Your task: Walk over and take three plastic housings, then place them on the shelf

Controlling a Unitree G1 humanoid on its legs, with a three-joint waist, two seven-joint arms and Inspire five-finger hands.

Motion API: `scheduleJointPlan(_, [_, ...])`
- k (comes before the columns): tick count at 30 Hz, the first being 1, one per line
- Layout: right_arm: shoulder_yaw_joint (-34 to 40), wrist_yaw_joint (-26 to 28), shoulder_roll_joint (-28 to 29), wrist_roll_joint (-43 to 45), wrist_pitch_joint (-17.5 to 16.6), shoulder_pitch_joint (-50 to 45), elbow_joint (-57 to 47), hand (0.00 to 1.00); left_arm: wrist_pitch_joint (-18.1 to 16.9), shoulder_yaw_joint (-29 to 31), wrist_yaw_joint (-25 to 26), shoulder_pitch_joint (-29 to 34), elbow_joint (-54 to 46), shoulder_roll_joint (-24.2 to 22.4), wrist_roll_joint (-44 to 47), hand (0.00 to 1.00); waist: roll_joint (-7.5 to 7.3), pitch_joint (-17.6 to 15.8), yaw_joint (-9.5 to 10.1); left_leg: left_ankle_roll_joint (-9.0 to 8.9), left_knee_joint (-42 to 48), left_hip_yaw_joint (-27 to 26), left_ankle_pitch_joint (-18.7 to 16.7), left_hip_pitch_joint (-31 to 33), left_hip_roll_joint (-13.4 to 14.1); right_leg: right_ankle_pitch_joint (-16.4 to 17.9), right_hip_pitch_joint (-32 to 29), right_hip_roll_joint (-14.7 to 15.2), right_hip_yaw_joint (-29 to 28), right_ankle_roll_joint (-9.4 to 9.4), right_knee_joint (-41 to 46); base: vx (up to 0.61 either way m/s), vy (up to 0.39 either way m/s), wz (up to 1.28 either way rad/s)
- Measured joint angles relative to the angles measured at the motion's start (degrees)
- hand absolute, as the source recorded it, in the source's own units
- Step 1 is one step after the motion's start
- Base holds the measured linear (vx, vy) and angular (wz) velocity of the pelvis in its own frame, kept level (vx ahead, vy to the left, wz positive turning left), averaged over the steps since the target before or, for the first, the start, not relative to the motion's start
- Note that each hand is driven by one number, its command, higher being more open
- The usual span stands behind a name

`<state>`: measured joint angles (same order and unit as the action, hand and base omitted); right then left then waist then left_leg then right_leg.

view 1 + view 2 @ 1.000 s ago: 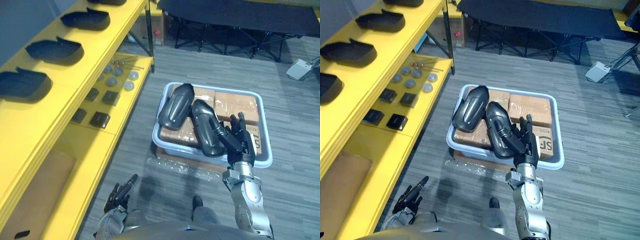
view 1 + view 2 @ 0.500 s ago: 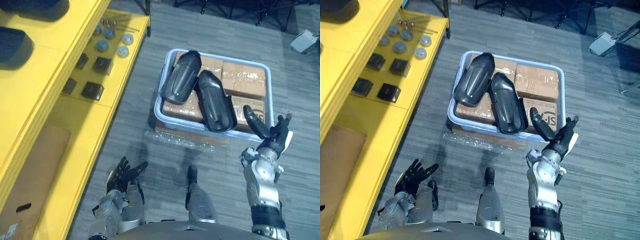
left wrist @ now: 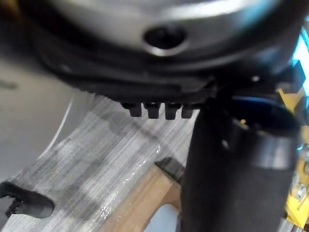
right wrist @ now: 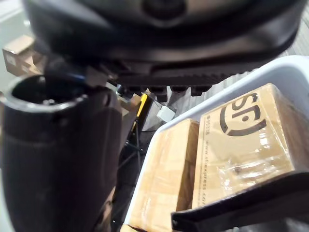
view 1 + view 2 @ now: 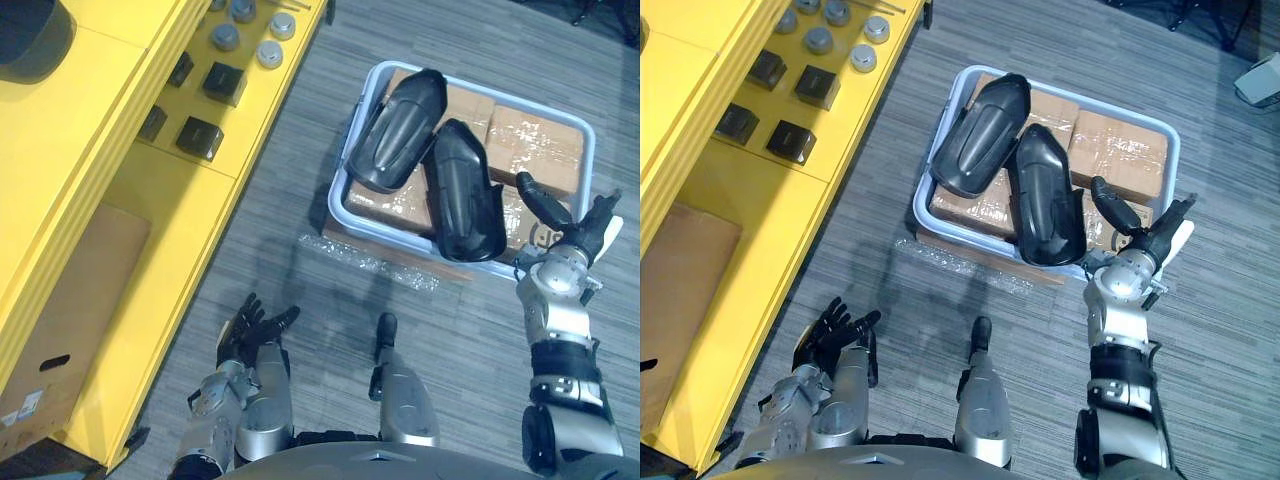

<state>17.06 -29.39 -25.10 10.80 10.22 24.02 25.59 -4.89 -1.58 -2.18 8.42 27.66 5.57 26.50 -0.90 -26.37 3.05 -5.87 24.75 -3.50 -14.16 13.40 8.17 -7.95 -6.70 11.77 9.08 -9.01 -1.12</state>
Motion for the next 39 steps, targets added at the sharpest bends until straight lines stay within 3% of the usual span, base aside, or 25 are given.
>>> scheduleJointPlan(4, [-2.36, 3.05, -5.38, -0.02, 3.61, 4.79, 8.20, 1.00, -0.07, -0.66, -0.49, -0.28, 0.56, 0.03, 0.20, 1.00, 1.09, -0.81, 0.54, 0.06, 0.00, 0.53, 0.15, 0.27, -0.18, -0.01, 0.00, 0.12, 0.56, 0.00, 0.12, -0.01, -0.001, 0.07])
scheduleJointPlan(10, [-6.40, 7.19, -11.31, -1.63, 7.38, 9.08, 11.66, 1.00, -0.84, -2.14, -0.46, -1.45, 2.03, 0.18, 0.93, 1.00, 2.91, -1.87, 0.91, 0.10, 0.19, 0.81, 0.18, 0.74, -0.25, -0.05, -0.29, 0.14, 1.03, 0.04, 0.21, 0.00, 0.000, 0.00])
scheduleJointPlan(16, [-8.62, 11.63, -12.34, -4.06, 8.70, 10.56, 14.69, 1.00, -1.45, -2.95, -0.12, -1.62, 2.07, 0.24, 2.91, 1.00, 3.60, -2.17, 0.87, 0.12, 0.76, 1.73, 0.18, 1.88, -0.41, -0.05, -0.96, 0.16, 1.73, 0.05, 0.55, -0.01, 0.001, 0.04])
scheduleJointPlan(20, [-11.71, 15.78, -12.33, -12.67, 8.57, 9.79, 15.26, 1.00, -1.36, -3.25, 0.80, -1.75, 2.07, 0.19, 3.43, 1.00, 3.91, -2.28, 1.27, 0.18, 0.92, 2.14, 0.22, 1.94, -0.52, -0.03, -1.35, 0.21, 1.80, 0.07, 1.17, -0.01, 0.002, -0.01])
scheduleJointPlan(21, [-12.12, 16.12, -12.33, -13.42, 8.27, 9.51, 15.25, 0.00, -1.37, -3.25, 0.84, -1.75, 2.08, 0.19, 3.42, 1.00, 3.91, -2.28, 1.33, 0.21, 0.93, 2.16, 0.24, 1.94, -0.51, -0.02, -1.35, 0.21, 1.81, 0.08, 1.19, 0.00, 0.000, 0.00])
scheduleJointPlan(30, [-17.35, 19.08, -14.12, -33.17, 5.06, 8.03, 17.74, 0.00, -1.30, -4.61, 1.50, -1.75, 2.28, 1.42, 3.44, 1.00, 4.09, -2.27, 1.38, 0.20, 0.88, 2.09, 0.91, 2.23, -0.52, 0.09, -2.21, 0.34, 1.98, 0.18, 2.25, -0.05, -0.003, -0.02])
scheduleJointPlan(35, [-17.99, 17.60, -14.98, -37.39, 8.16, 9.19, 21.89, 0.00, -1.40, -5.01, 2.06, -1.85, 2.57, 1.56, 4.92, 1.00, 4.20, -2.22, 1.51, -0.39, -0.33, 3.16, 2.02, 2.34, -0.71, 0.13, -2.18, 0.46, 3.21, 0.24, 2.24, -0.03, -0.010, 0.10])
scheduleJointPlan(39, [-16.91, 15.88, -13.24, -37.36, 8.50, 9.40, 22.64, 0.00, -1.37, -5.23, 2.61, -1.85, 2.71, 1.60, 5.13, 1.00, 4.35, -2.14, 1.30, -0.57, -1.40, 3.80, 2.90, 2.30, -0.83, 0.18, -2.18, 0.47, 3.79, 0.34, 2.08, 0.01, -0.016, 0.08])
